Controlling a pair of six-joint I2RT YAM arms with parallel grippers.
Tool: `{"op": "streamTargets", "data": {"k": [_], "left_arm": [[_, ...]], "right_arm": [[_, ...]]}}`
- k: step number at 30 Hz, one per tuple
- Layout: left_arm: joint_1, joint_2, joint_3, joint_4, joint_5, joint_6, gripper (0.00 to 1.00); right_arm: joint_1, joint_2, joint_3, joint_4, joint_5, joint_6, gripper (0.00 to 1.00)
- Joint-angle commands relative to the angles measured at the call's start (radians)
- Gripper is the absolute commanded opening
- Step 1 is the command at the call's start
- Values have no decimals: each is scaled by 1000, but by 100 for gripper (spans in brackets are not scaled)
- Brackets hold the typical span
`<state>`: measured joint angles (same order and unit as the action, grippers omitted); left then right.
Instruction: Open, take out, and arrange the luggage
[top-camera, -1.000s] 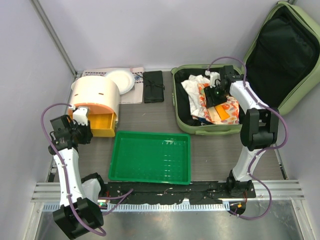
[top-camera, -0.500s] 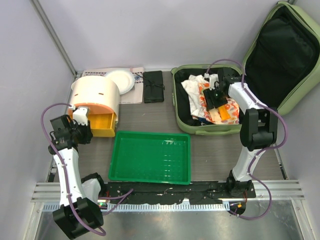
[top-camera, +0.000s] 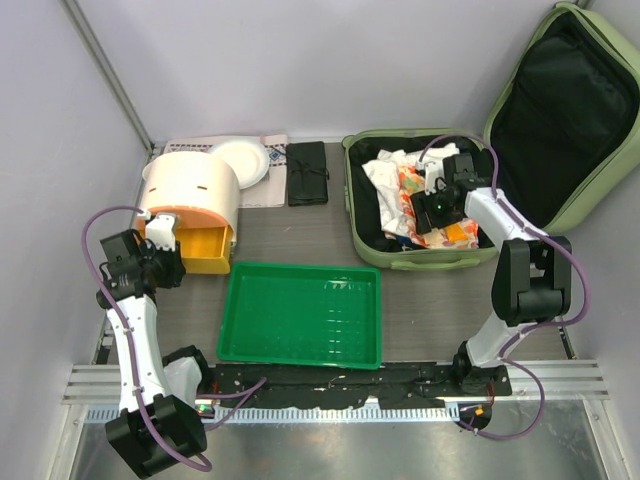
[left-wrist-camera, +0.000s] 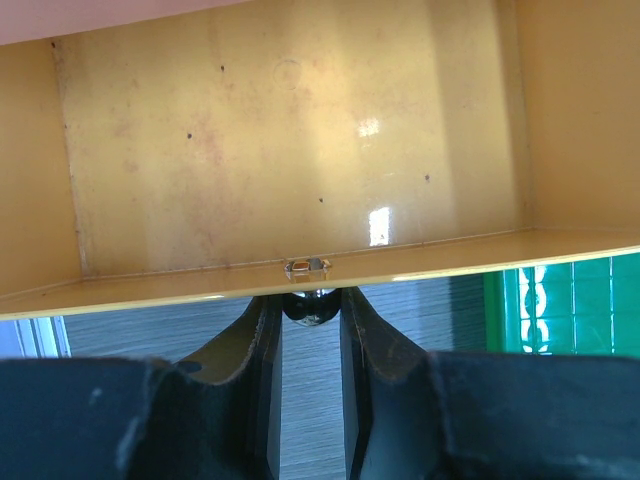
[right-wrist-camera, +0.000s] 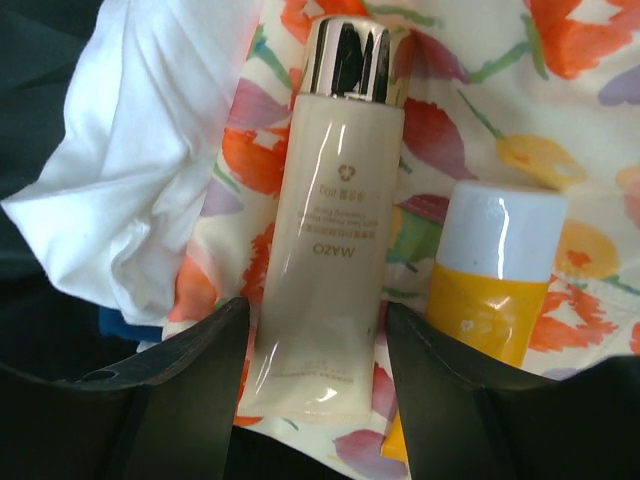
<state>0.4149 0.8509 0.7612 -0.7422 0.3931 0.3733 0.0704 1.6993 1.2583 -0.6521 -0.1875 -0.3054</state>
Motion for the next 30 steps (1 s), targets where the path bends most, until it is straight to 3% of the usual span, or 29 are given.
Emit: {"op": "streamTargets", "data": {"k": [1,10,18,24,30], "left_arm": [[1,4,24,-11,36,-1,0],[1,0,24,-16,33,6,0],[-1,-1,23,-22,32,10,0],[1,-3,26,-28,33,12,0],[-1,-1,23,-23,33,13,0]], "right_arm": [[-4,-76,-45,31,-26,-18,62],[-7,-87,-13,48,-36,-18,36],[12,-99,137,6,-147,-9,28],[136,-104,233,-40,-279,-40,24],[354,-81,309,8,-339,-37,22]]}}
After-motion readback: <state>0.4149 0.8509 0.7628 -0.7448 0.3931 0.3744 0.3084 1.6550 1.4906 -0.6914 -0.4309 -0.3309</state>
